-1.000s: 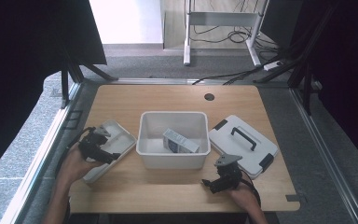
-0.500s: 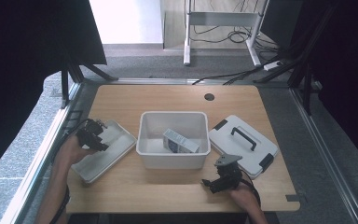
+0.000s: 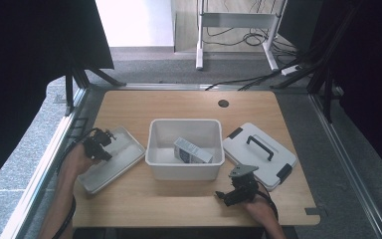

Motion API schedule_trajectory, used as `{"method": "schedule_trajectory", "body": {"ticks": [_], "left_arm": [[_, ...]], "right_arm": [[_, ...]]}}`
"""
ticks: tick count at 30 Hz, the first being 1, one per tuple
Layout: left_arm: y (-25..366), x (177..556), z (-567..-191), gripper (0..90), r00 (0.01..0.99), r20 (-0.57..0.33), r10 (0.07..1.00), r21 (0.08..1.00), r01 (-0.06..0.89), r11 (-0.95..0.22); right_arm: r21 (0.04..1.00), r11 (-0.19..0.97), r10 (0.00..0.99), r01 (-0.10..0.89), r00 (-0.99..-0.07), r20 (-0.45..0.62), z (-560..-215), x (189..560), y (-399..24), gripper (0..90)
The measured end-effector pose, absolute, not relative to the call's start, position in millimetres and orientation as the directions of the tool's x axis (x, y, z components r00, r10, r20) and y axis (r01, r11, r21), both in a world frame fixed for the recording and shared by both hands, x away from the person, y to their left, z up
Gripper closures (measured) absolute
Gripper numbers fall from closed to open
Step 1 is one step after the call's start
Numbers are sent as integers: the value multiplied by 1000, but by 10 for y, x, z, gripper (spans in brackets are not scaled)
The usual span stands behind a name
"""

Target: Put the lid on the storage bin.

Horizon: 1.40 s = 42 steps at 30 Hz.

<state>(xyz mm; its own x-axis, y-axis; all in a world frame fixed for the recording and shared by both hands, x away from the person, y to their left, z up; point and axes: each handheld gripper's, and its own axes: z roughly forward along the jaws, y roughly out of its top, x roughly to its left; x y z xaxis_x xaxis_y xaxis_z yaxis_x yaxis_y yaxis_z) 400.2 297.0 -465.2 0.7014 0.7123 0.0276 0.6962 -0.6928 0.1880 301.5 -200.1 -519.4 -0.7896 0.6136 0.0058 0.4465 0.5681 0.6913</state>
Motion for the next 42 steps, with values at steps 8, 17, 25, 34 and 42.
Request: {"method": "schedule_trajectory", "body": {"ticks": [8, 17, 25, 34, 42], "left_arm": [[3029, 3937, -4258, 892, 767, 43, 640, 248, 612, -751], [3114, 3856, -3848, 891, 820, 56, 569, 282, 534, -797], [3057, 3821, -3499, 891, 854, 77, 515, 319, 468, -824], [2695, 3837, -3250, 891, 905, 85, 416, 343, 365, -866], [2269, 3916, -3127, 891, 941, 93, 324, 358, 272, -893]], "right_arm": [[691, 569, 613, 446, -790, 5, -5193, 3015, -2002, 0], [691, 569, 613, 446, -790, 5, -5193, 3015, -2002, 0], [691, 570, 613, 445, -790, 3, -5193, 3017, -2002, 0], [691, 568, 615, 447, -788, 4, -5193, 3017, -2001, 0], [691, 568, 616, 447, -788, 3, -5193, 3017, -2001, 0]]}}
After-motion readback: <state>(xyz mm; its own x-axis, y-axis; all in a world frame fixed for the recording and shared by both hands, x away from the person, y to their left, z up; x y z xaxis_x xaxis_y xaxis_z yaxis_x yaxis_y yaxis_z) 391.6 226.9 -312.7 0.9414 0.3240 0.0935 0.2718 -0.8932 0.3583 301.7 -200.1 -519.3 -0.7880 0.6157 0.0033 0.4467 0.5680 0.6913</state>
